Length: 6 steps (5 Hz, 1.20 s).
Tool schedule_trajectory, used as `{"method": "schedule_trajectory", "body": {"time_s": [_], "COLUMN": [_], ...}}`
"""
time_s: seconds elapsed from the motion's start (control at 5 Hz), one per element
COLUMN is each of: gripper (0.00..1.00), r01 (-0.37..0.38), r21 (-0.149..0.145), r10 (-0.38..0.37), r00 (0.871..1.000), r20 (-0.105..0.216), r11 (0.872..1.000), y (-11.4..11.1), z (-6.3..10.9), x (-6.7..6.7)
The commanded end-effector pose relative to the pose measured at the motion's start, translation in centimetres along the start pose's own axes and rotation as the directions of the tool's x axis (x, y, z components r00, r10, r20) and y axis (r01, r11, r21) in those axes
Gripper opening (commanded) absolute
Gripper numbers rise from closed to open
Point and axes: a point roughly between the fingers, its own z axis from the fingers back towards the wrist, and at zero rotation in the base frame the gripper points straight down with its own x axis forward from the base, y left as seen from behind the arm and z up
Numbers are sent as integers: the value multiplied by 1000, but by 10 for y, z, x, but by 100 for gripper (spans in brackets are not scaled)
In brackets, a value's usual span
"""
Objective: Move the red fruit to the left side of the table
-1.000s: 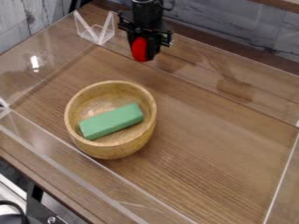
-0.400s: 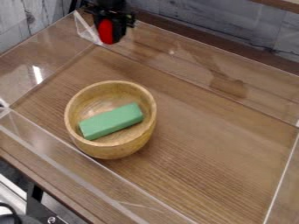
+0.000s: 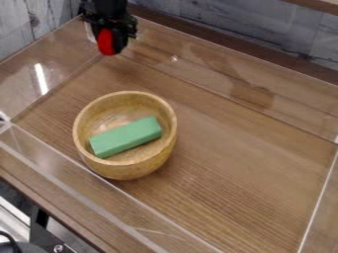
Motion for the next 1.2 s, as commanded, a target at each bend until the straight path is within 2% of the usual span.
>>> {"method": "schedule_trajectory", "body": {"time_s": [0.0, 0.4, 0.6, 0.8, 1.0], "gripper": [0, 0, 100, 100, 100], "r01": [-37, -1, -93, -188, -230], "r21": [35, 14, 7, -7, -24], "r10": [36, 1, 94, 188, 228], "r00": [999, 1000, 995, 981, 972], "r20": [30, -1, -21, -40, -46], "r11": [999, 1000, 996, 982, 973], "y": [13, 13, 3, -5, -4], "z": [5, -7, -18, -17, -18], "x": [-2, -8, -24, -37, -38]}}
